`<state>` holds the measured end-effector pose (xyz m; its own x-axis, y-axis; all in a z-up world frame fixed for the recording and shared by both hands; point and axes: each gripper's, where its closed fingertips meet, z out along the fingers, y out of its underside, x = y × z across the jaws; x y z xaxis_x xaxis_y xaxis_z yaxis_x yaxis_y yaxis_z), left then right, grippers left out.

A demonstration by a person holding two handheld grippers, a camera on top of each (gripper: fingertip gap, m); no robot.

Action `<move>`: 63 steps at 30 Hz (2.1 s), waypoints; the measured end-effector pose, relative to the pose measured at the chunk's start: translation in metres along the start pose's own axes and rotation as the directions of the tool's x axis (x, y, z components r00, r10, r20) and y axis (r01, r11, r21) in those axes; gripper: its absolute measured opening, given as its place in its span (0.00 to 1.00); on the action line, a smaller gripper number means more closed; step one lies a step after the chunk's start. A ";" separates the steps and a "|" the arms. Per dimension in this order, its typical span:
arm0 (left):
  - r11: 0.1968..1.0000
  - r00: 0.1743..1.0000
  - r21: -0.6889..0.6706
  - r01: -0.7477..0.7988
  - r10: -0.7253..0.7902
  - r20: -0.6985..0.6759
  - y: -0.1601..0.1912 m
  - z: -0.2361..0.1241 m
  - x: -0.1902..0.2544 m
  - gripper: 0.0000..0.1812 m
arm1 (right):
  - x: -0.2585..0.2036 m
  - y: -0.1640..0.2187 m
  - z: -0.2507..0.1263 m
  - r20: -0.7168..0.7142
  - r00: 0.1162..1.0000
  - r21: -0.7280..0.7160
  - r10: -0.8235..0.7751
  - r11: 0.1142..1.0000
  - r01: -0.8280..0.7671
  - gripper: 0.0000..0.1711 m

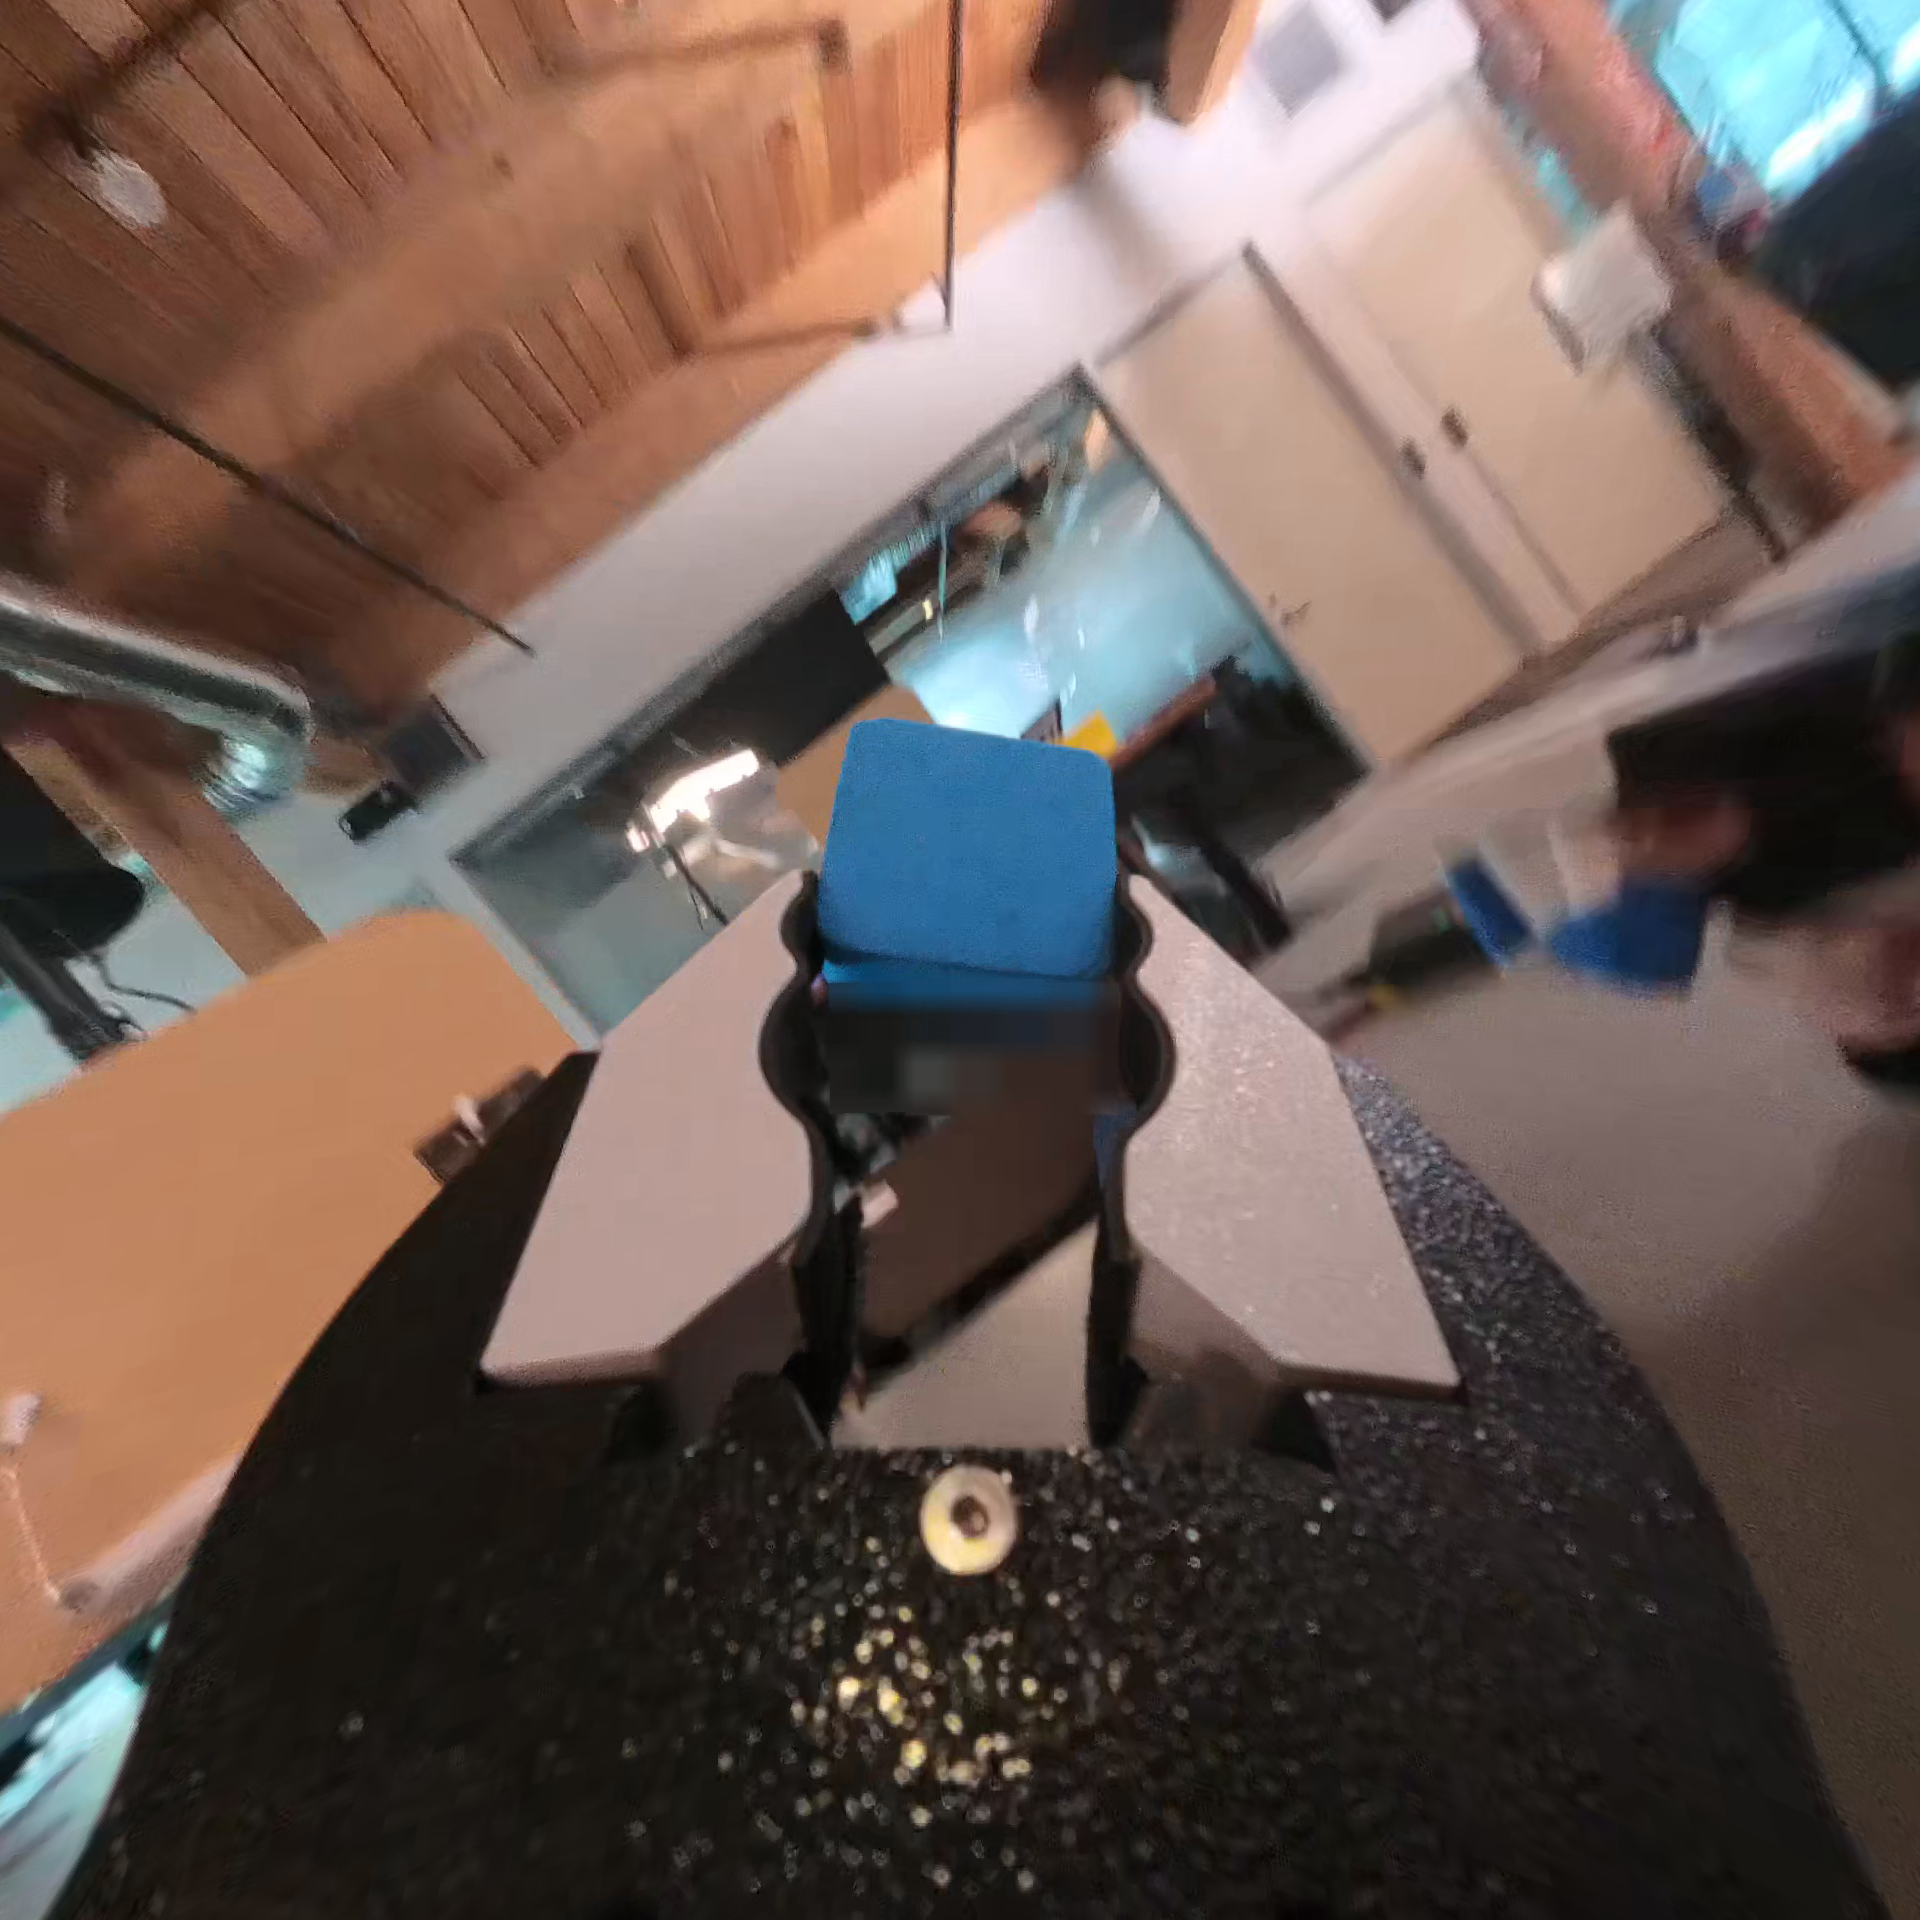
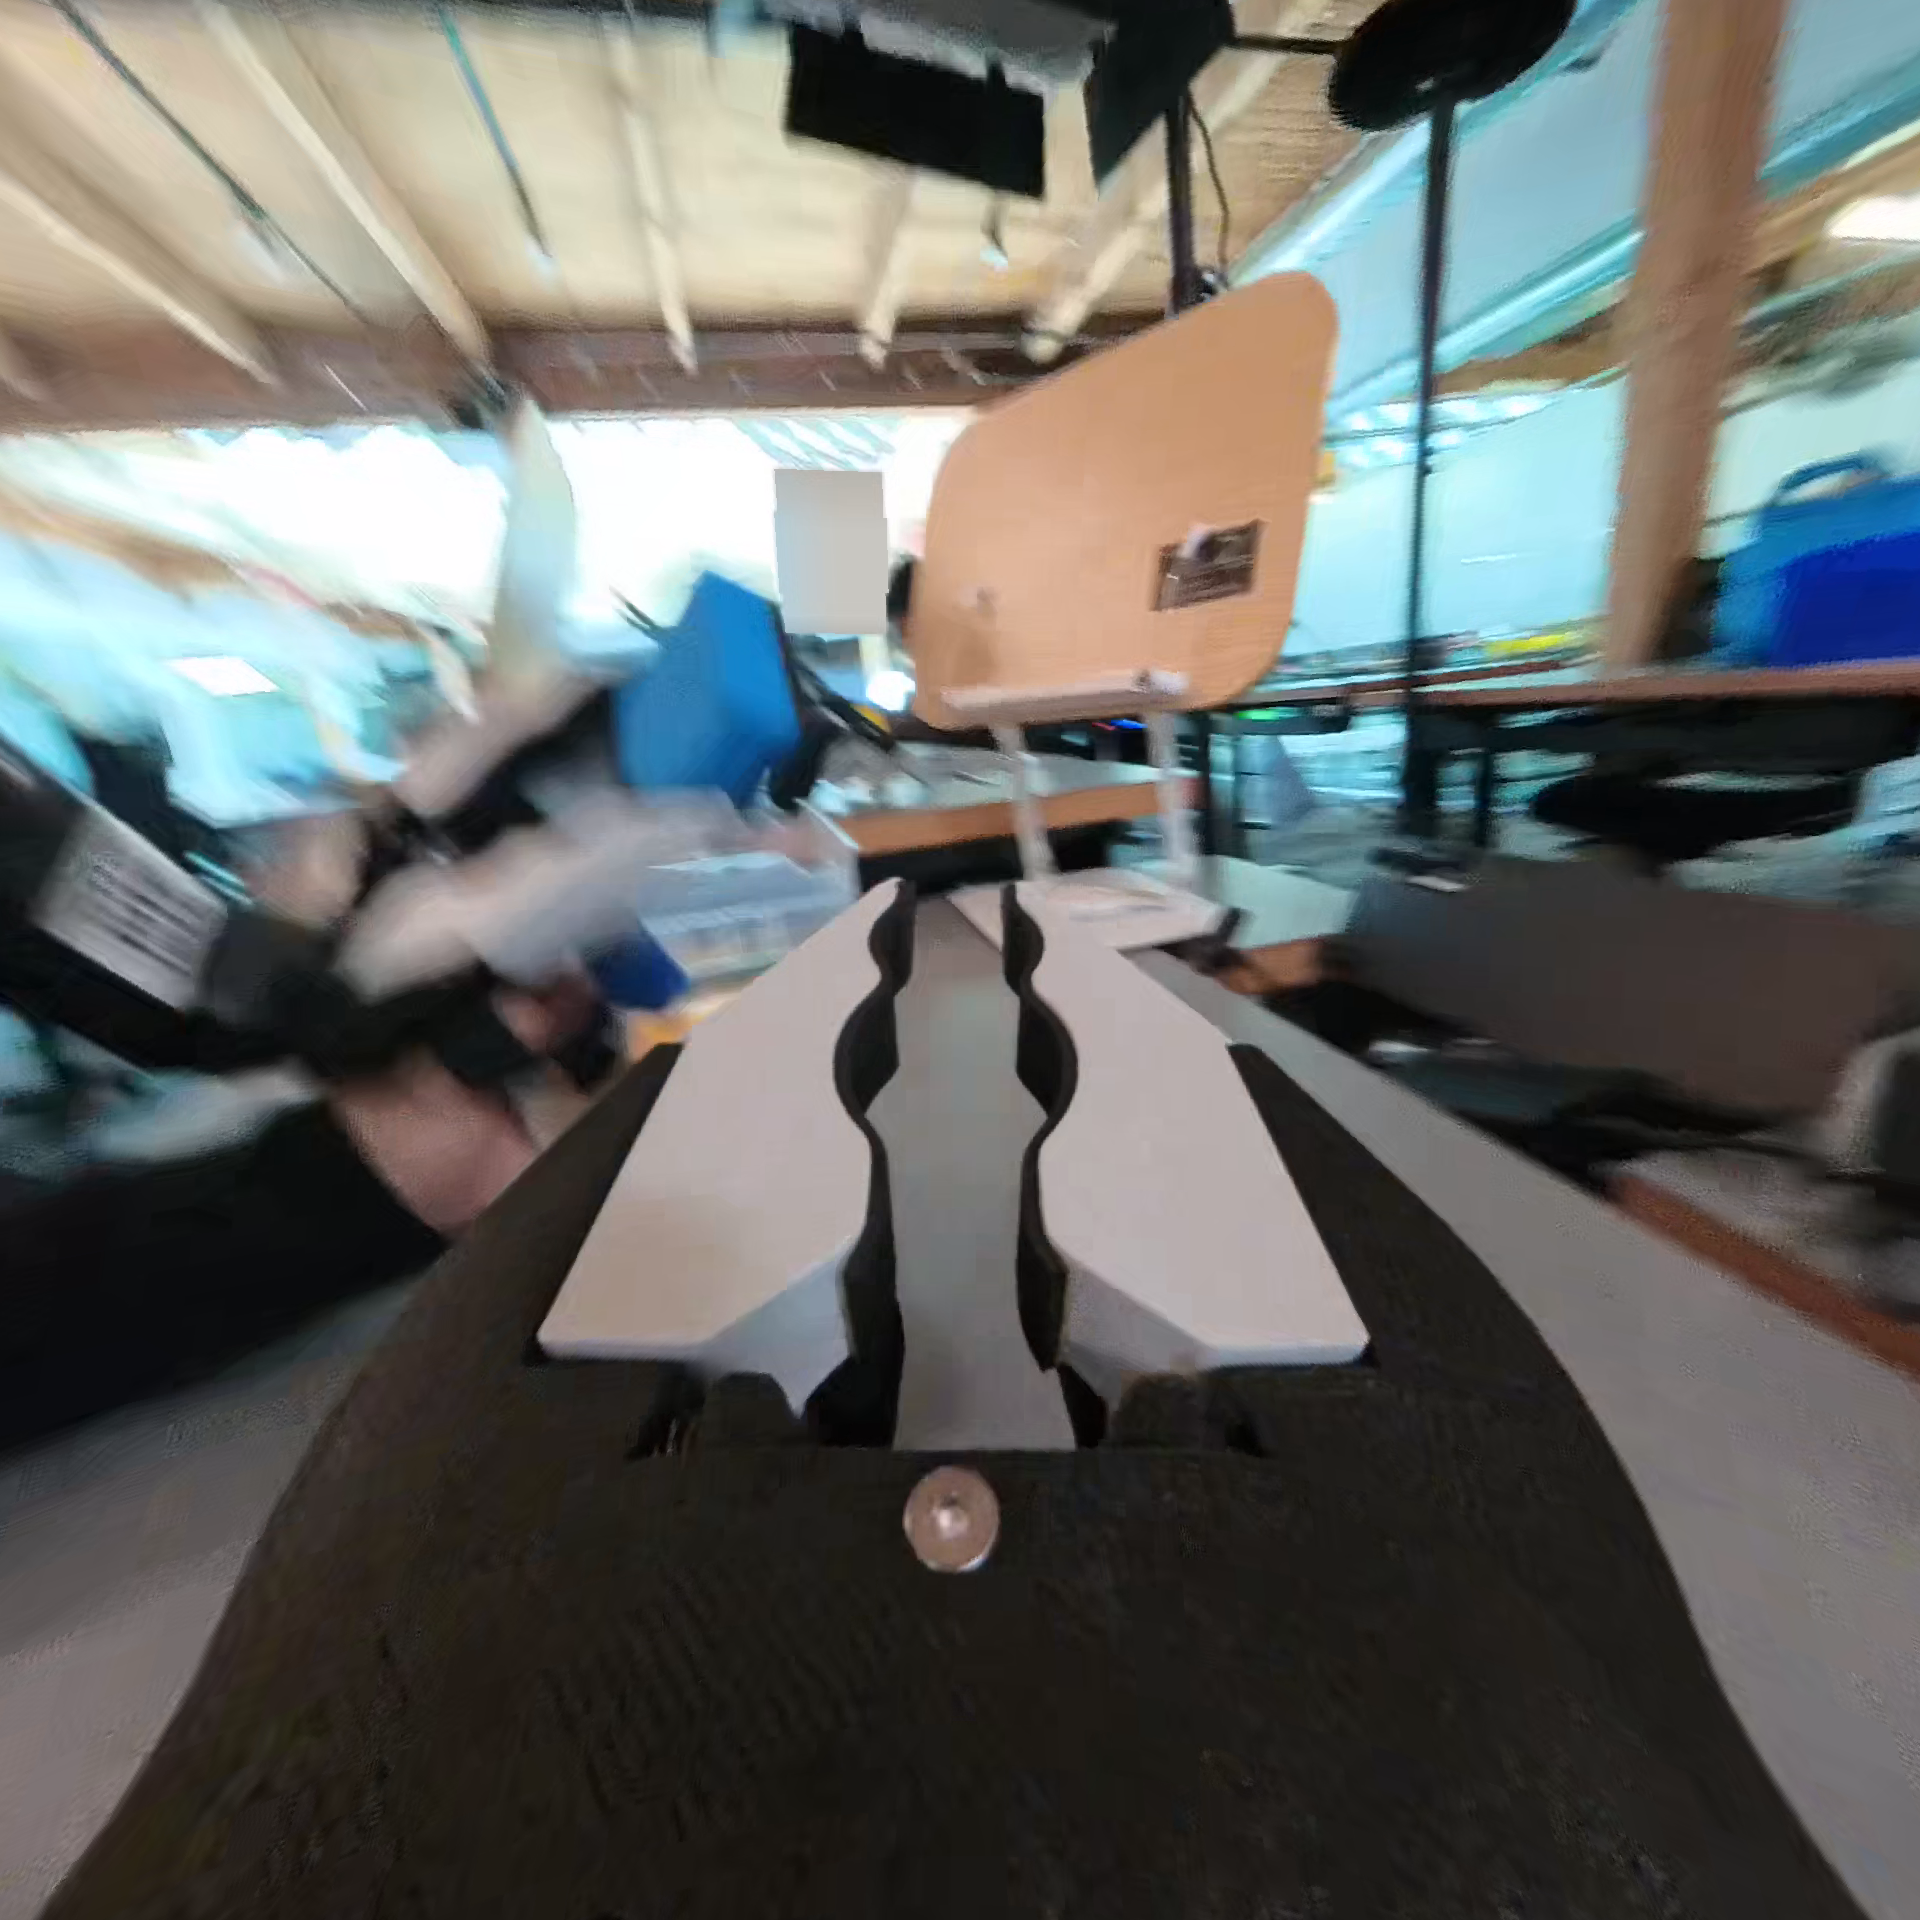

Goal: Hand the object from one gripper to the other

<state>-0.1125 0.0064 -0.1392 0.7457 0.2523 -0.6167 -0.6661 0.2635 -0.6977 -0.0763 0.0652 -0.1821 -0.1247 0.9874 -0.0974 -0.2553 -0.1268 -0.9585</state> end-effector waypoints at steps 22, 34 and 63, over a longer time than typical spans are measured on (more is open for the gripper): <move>0.979 0.892 -0.092 -0.182 0.125 -0.433 0.040 0.003 0.095 0.30 | -0.028 0.039 -0.011 0.300 0.782 -0.411 0.546 0.814 -0.411 0.26; 0.872 0.822 -0.040 0.487 -0.474 -0.316 0.020 0.012 0.050 0.58 | 0.017 0.020 0.001 0.025 0.998 -0.176 0.052 0.983 -0.047 0.14; -0.328 -0.451 -0.465 0.822 -0.874 -0.181 0.069 0.017 0.041 0.31 | -0.032 0.042 0.029 0.069 -0.174 -0.345 -0.982 -0.187 0.920 0.14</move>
<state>-0.1280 0.0507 -0.2064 0.2482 -0.5129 0.8218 0.8378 -0.3123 -0.4479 -0.1111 0.0254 -0.2115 0.2068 -0.0536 0.9769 0.2640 0.9645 -0.0030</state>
